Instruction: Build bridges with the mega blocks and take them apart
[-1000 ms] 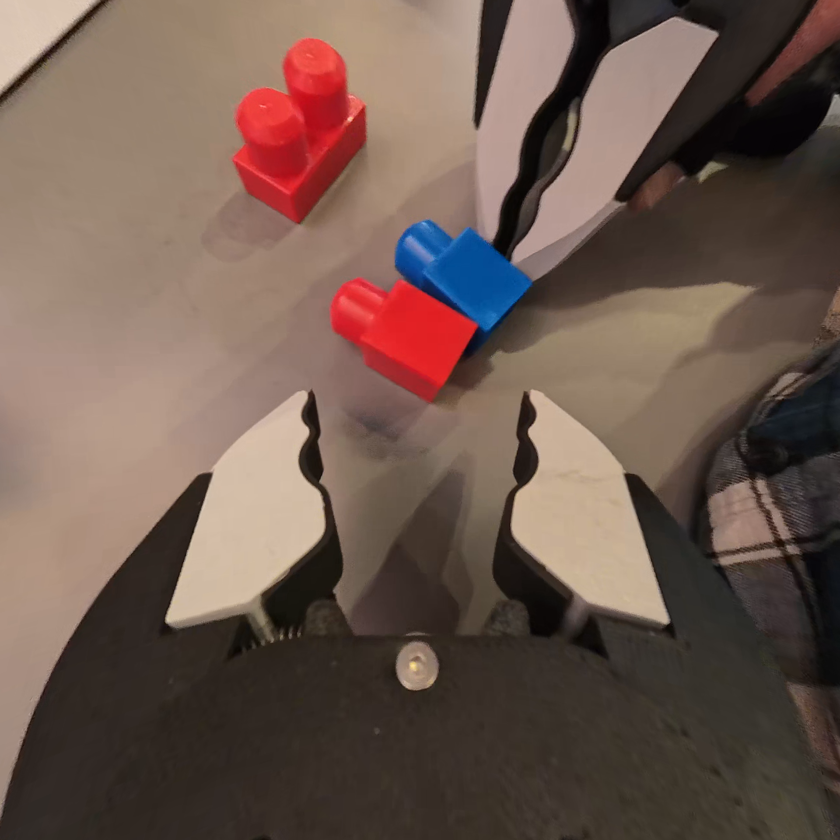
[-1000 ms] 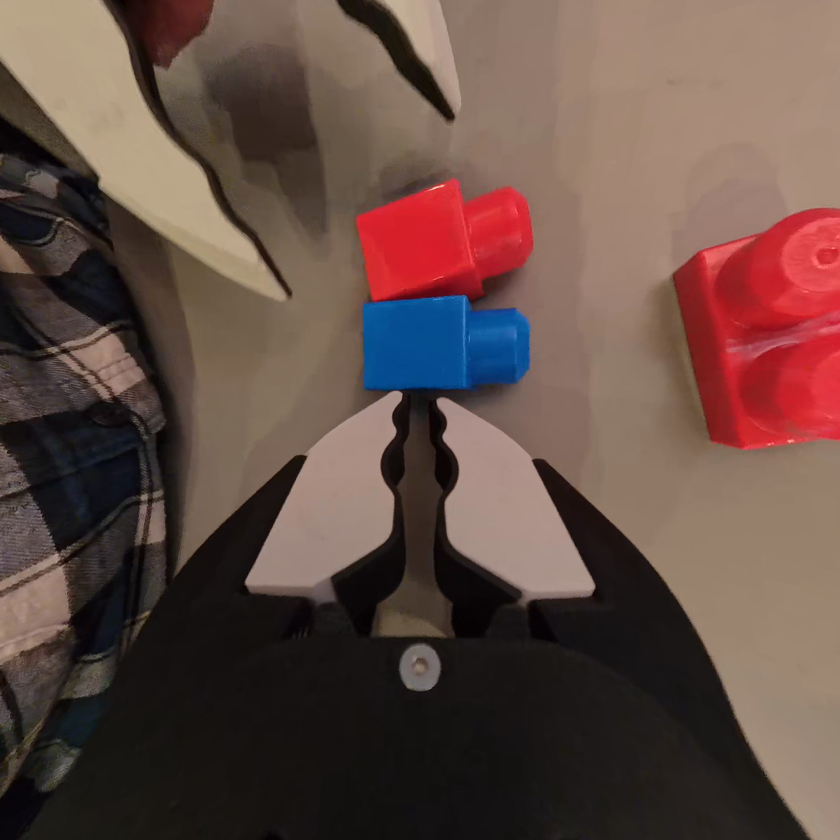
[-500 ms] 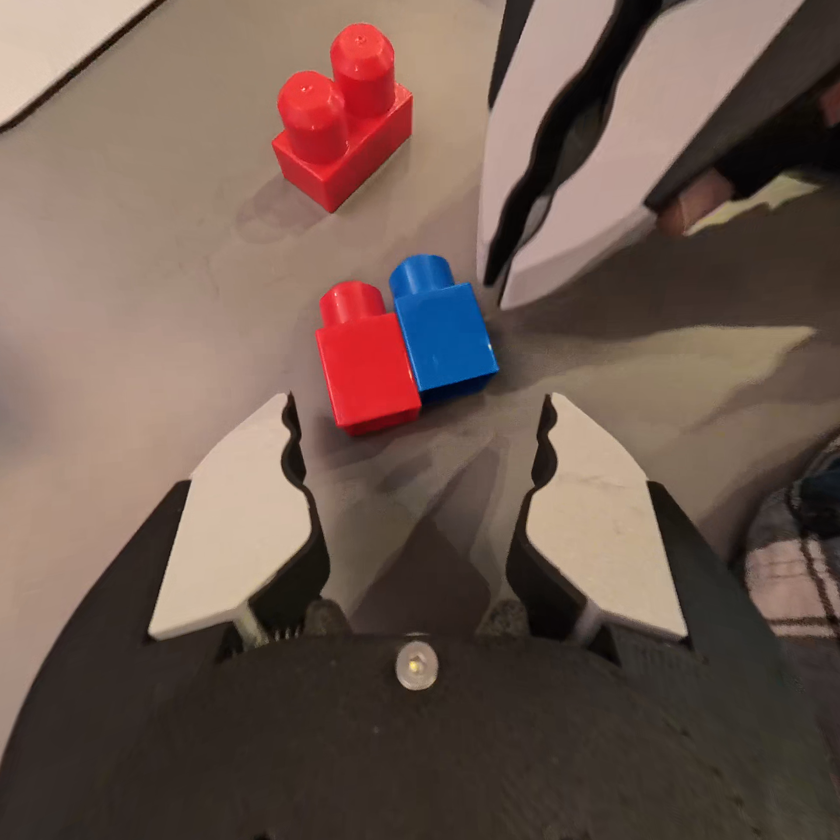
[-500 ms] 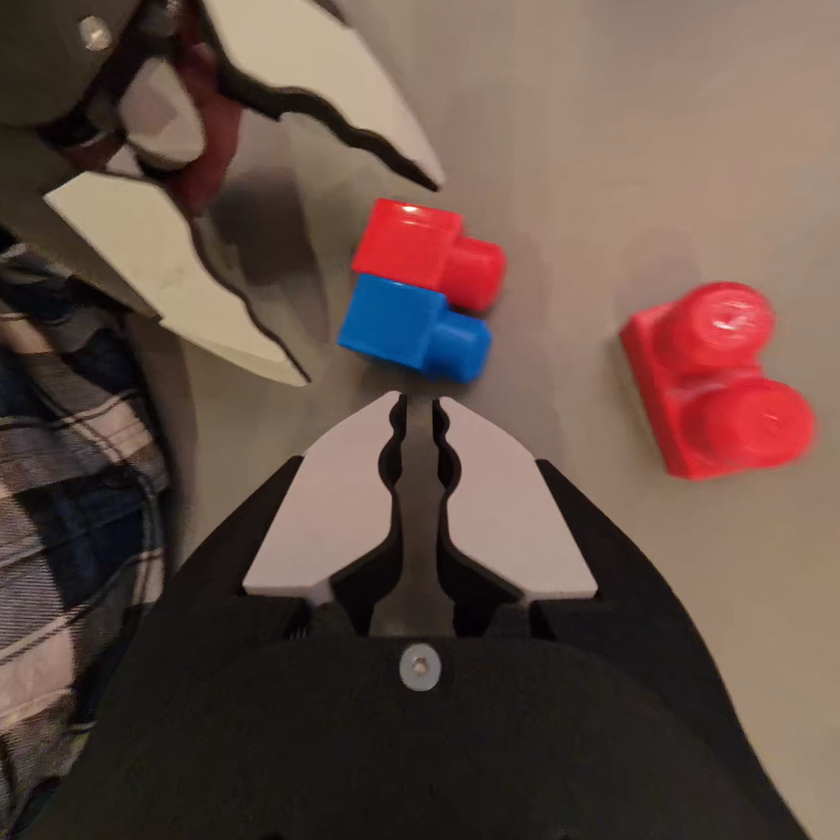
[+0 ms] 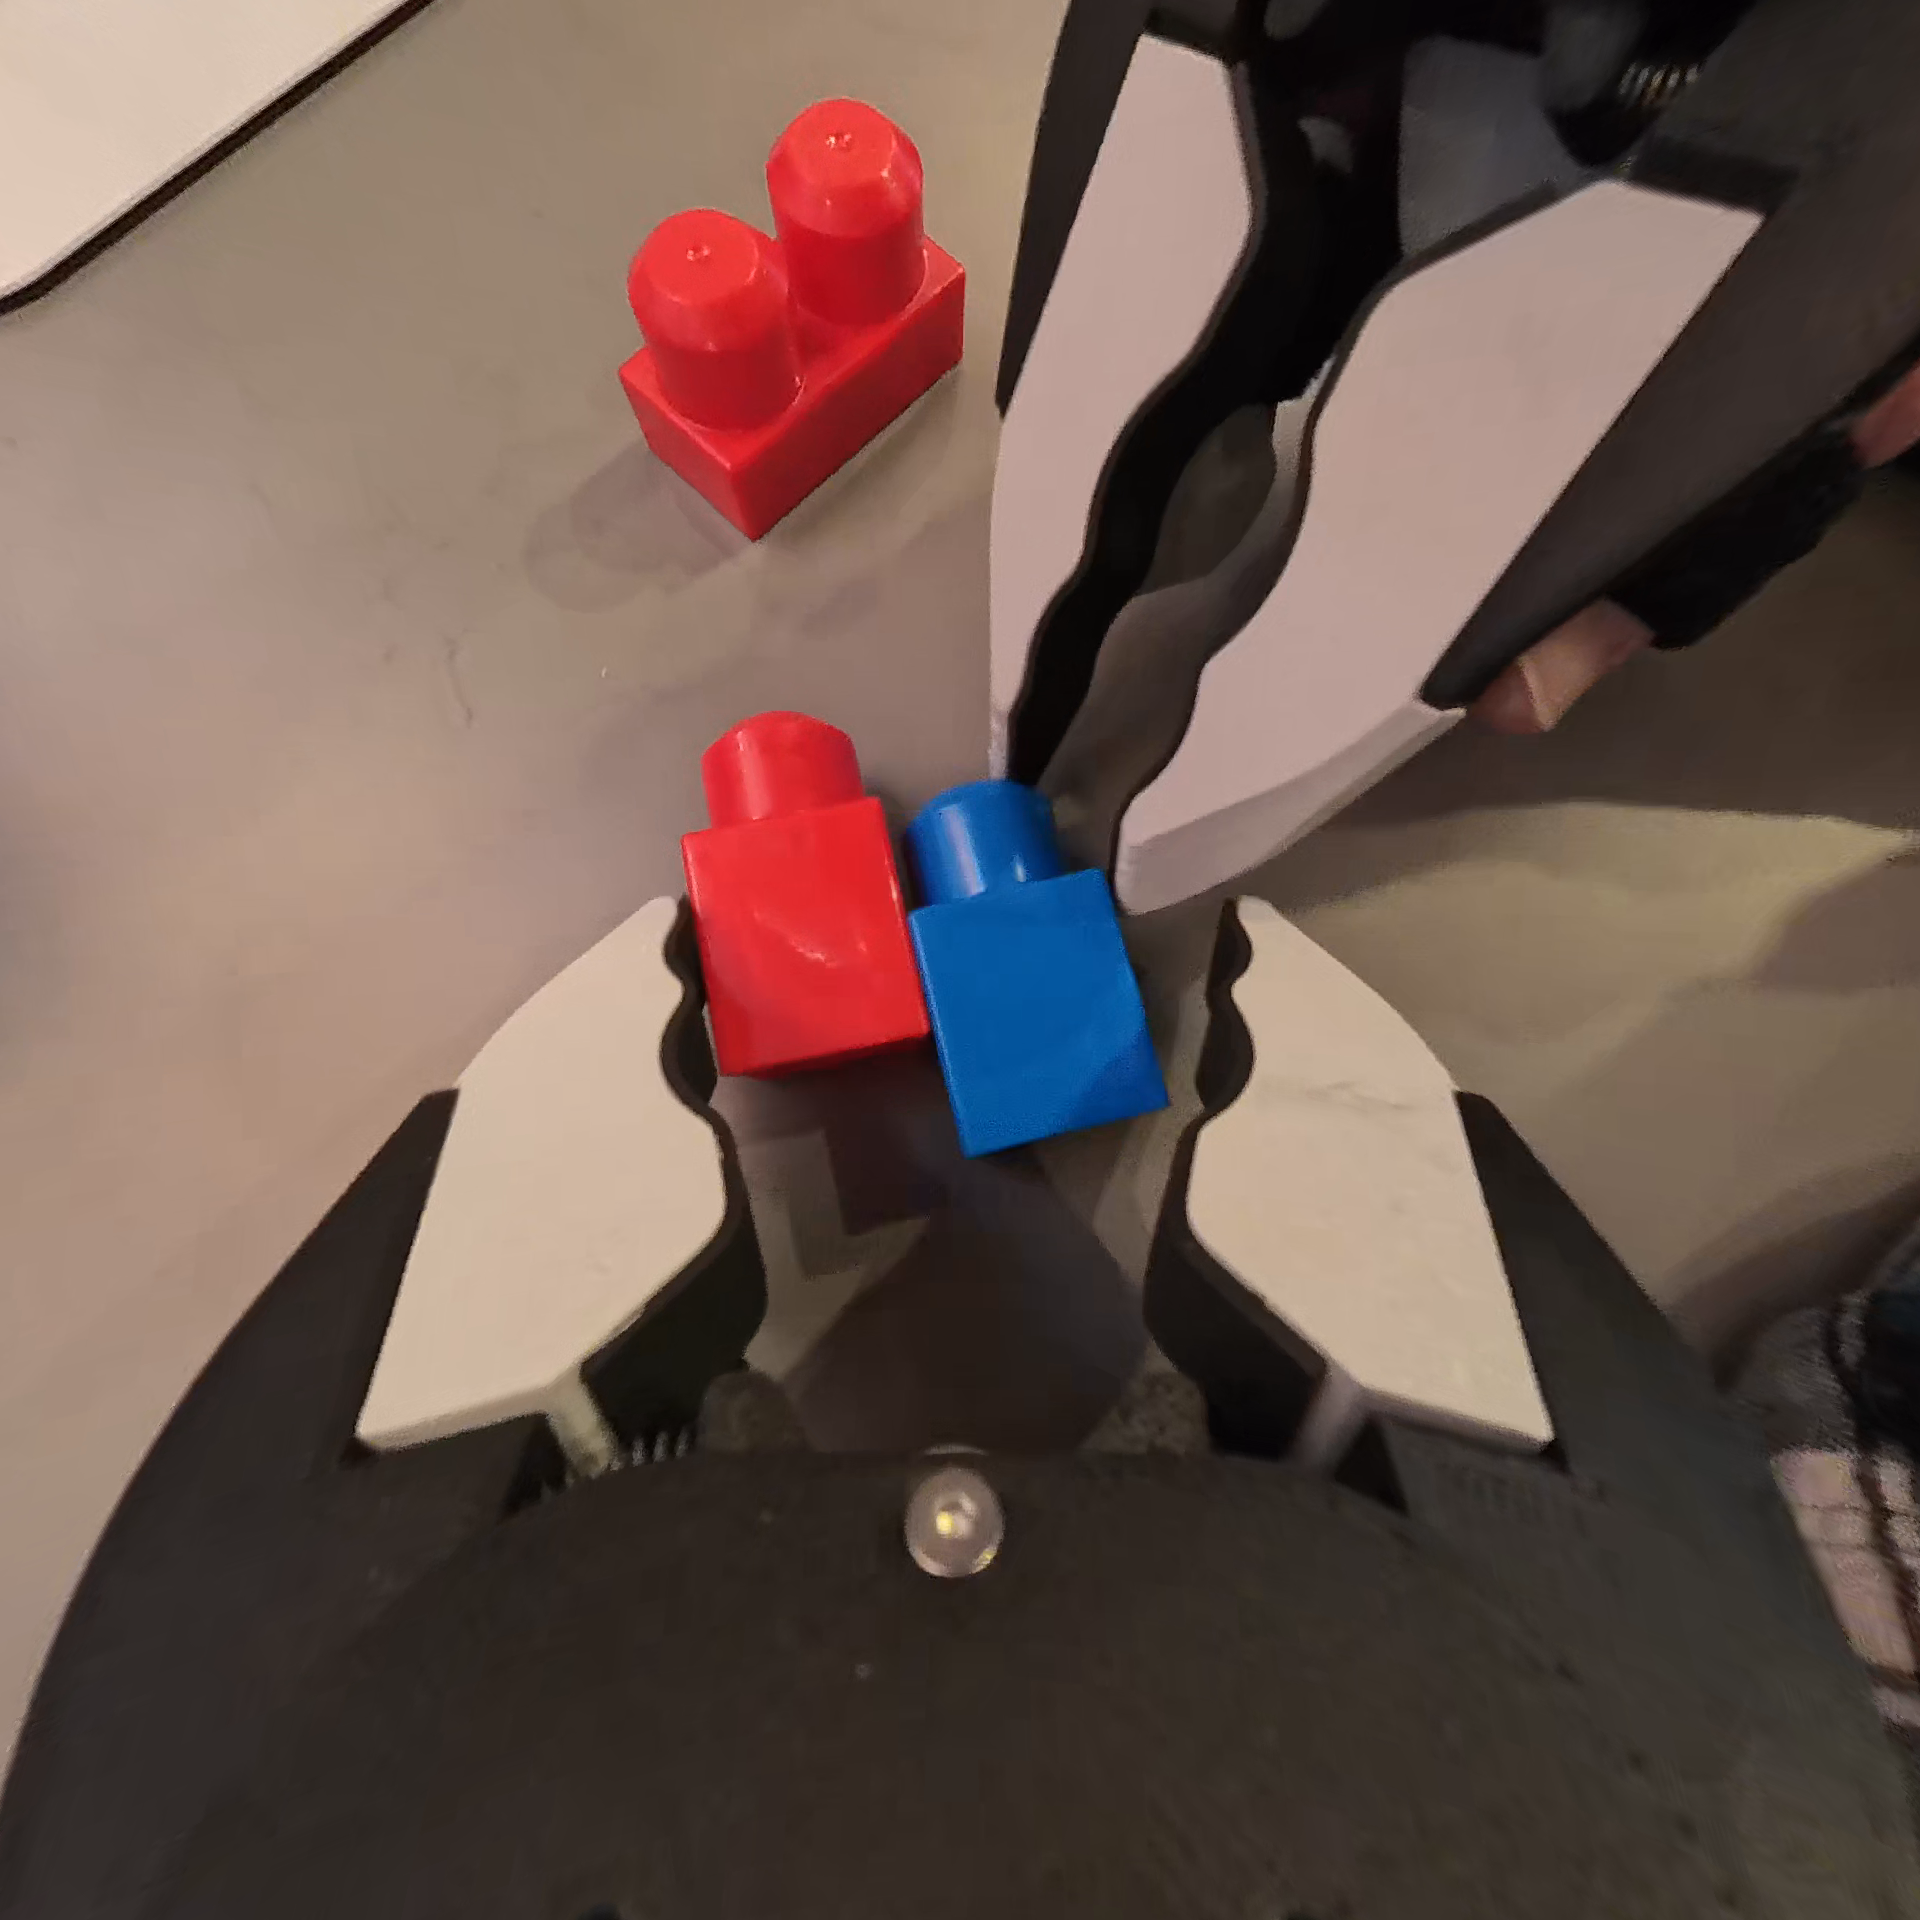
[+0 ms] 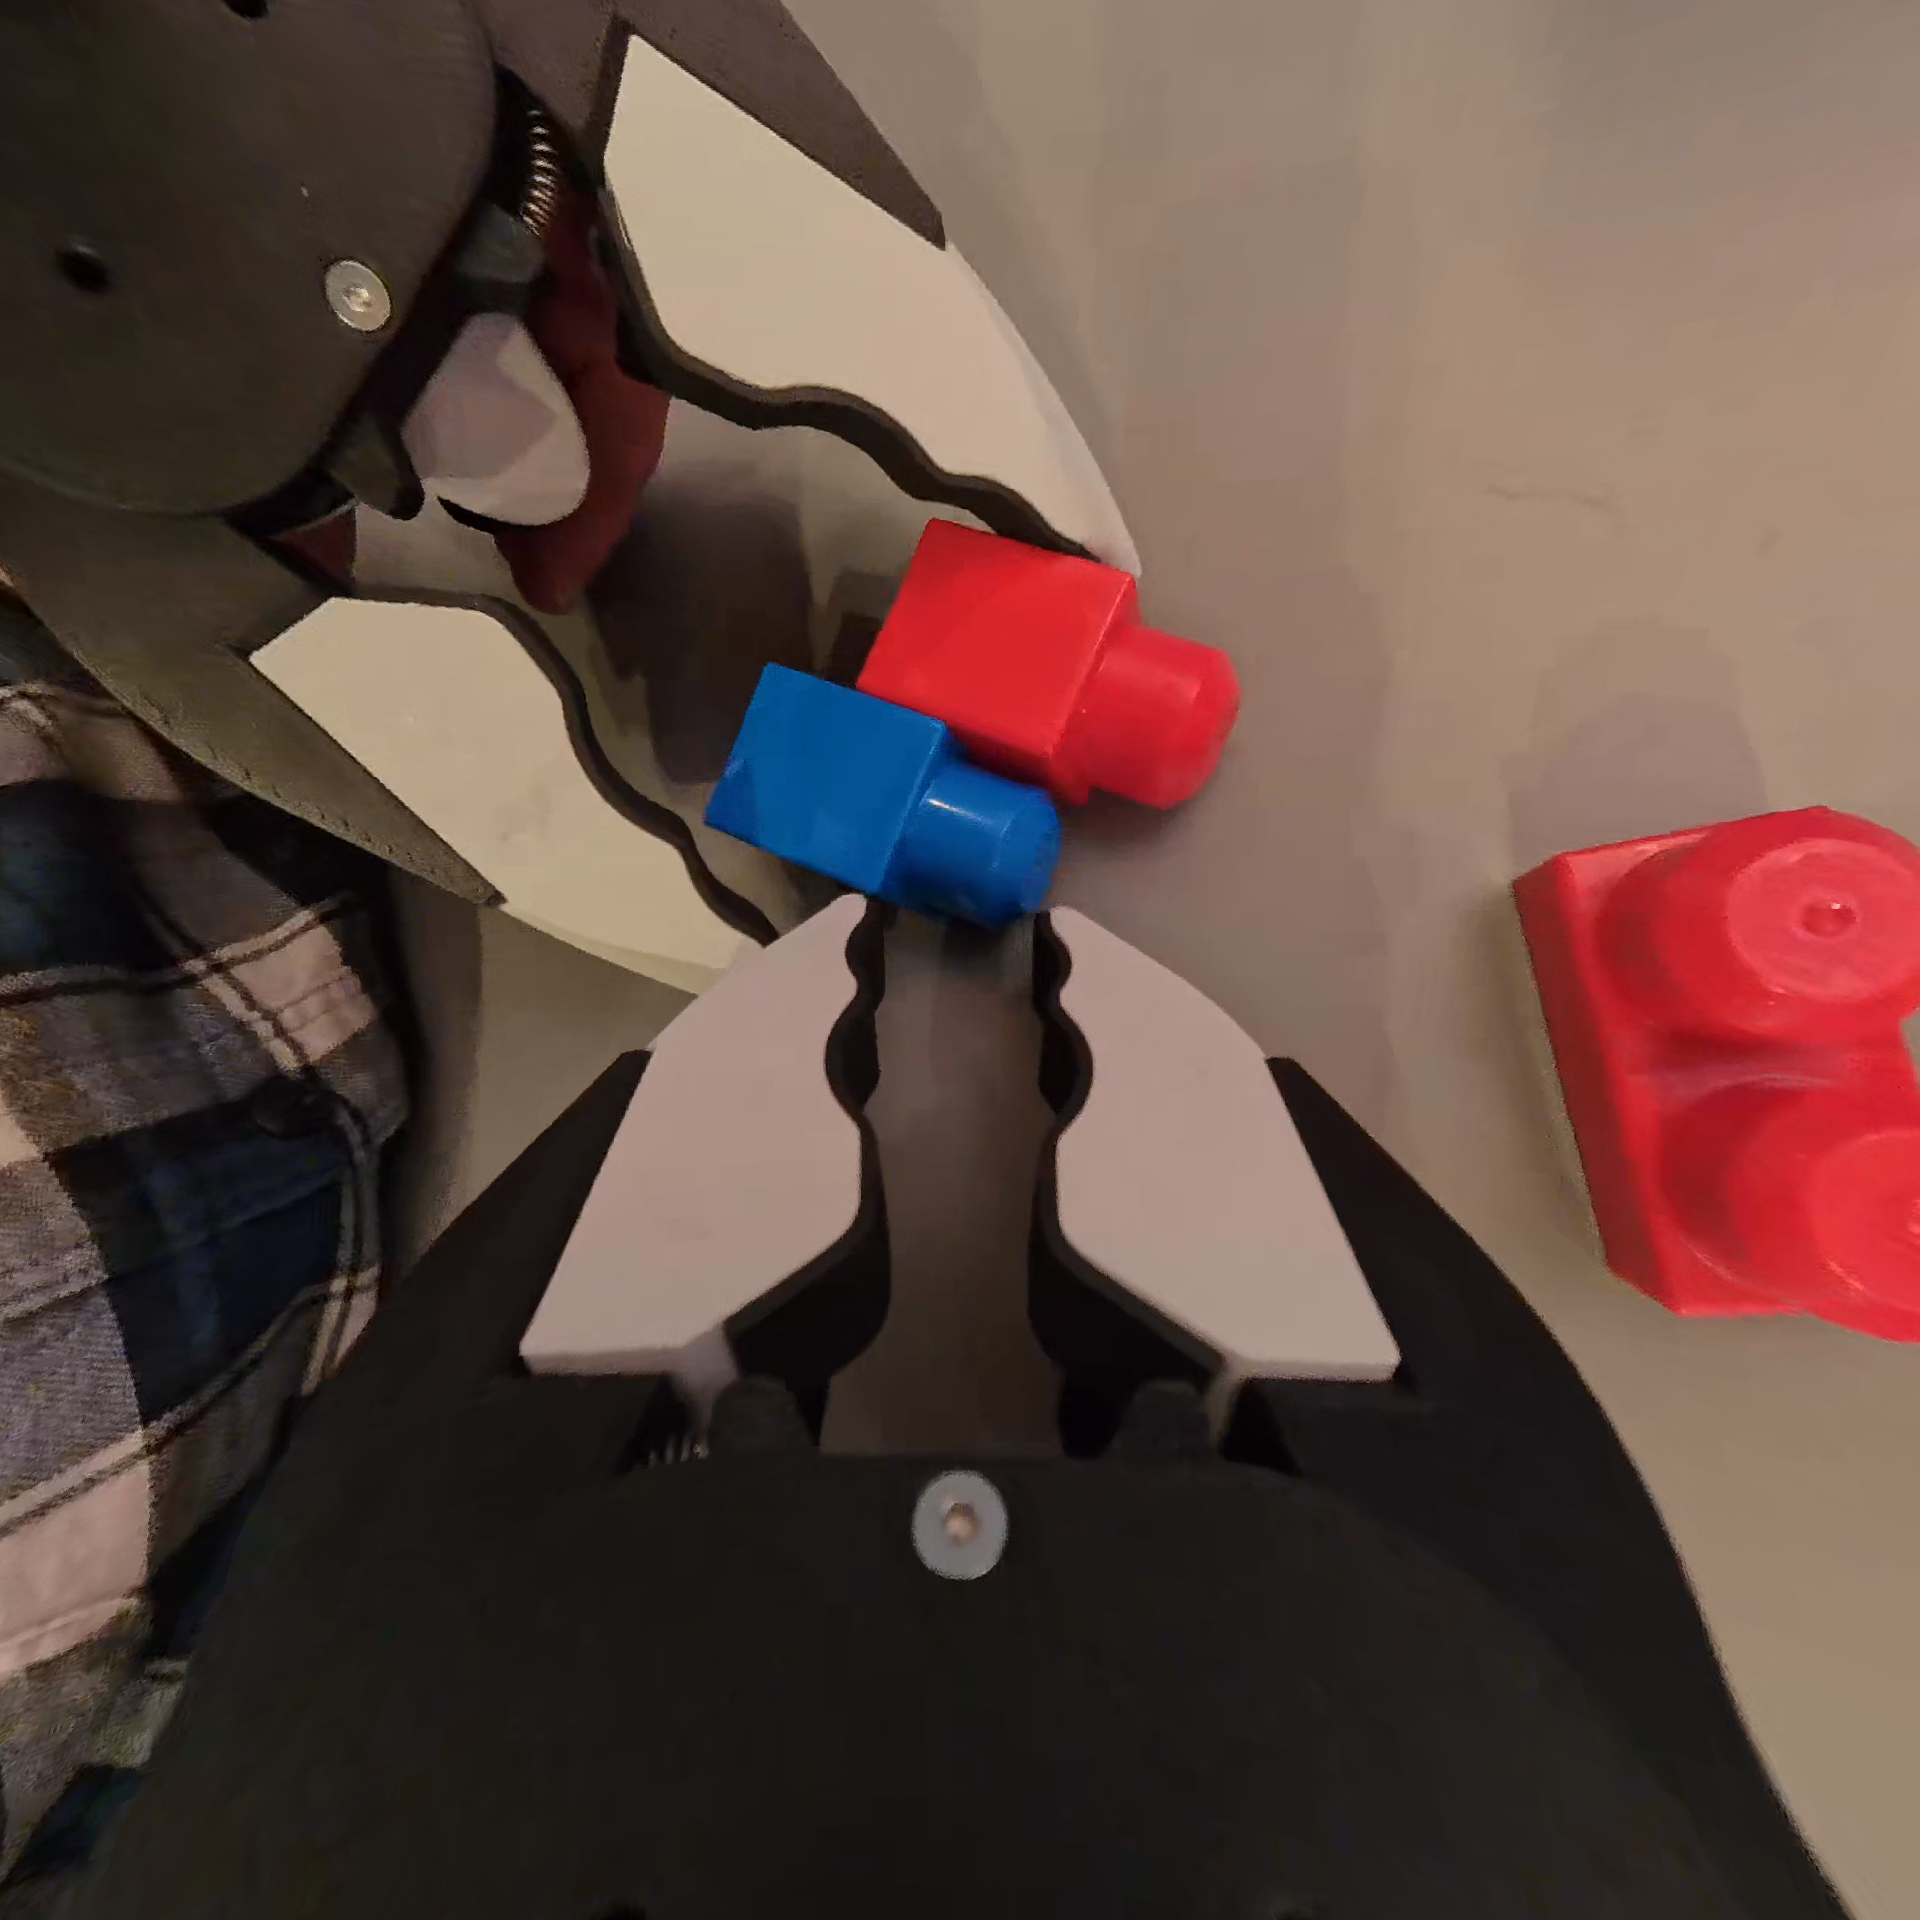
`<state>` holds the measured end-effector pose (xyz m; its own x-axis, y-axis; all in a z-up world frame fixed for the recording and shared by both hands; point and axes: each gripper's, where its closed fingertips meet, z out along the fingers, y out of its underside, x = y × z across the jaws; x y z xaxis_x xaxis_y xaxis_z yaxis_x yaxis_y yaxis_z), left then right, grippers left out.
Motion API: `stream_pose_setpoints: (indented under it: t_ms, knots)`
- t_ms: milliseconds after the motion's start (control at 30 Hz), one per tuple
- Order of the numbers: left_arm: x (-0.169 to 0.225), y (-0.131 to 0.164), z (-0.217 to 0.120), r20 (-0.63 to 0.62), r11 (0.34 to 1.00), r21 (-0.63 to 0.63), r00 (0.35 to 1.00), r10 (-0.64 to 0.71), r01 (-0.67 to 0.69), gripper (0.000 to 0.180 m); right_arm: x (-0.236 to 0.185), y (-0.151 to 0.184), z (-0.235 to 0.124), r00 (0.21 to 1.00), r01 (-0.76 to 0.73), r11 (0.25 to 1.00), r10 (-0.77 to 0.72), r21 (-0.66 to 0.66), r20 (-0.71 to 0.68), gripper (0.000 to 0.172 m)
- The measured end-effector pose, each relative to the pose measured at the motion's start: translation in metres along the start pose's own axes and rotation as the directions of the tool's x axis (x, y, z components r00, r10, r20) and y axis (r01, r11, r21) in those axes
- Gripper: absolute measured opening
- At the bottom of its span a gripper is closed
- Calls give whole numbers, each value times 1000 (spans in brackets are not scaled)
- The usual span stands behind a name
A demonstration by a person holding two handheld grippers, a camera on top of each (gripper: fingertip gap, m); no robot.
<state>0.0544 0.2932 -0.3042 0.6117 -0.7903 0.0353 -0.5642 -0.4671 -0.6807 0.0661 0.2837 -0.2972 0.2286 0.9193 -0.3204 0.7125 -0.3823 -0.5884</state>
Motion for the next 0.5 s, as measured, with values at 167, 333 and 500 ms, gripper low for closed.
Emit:
stream_pose_setpoints:
  t_ms: [167, 333, 500]
  knots:
    - [-5, 5, -5, 12, 997, -28, 998, 68, -67, 96, 10, 0, -8, 999, -2, 1000, 2, 1, -44, 34]
    - [-8, 24, -14, 23, 997, -55, 998, 63, -61, 94, 13, -20, -12, 999, -7, 997, 4, 72, 34, 59]
    - [-13, 22, -11, 44, 997, -48, 997, 66, -64, 87, 6, -19, 6, 989, 73, 997, -71, -9, 132, 75]
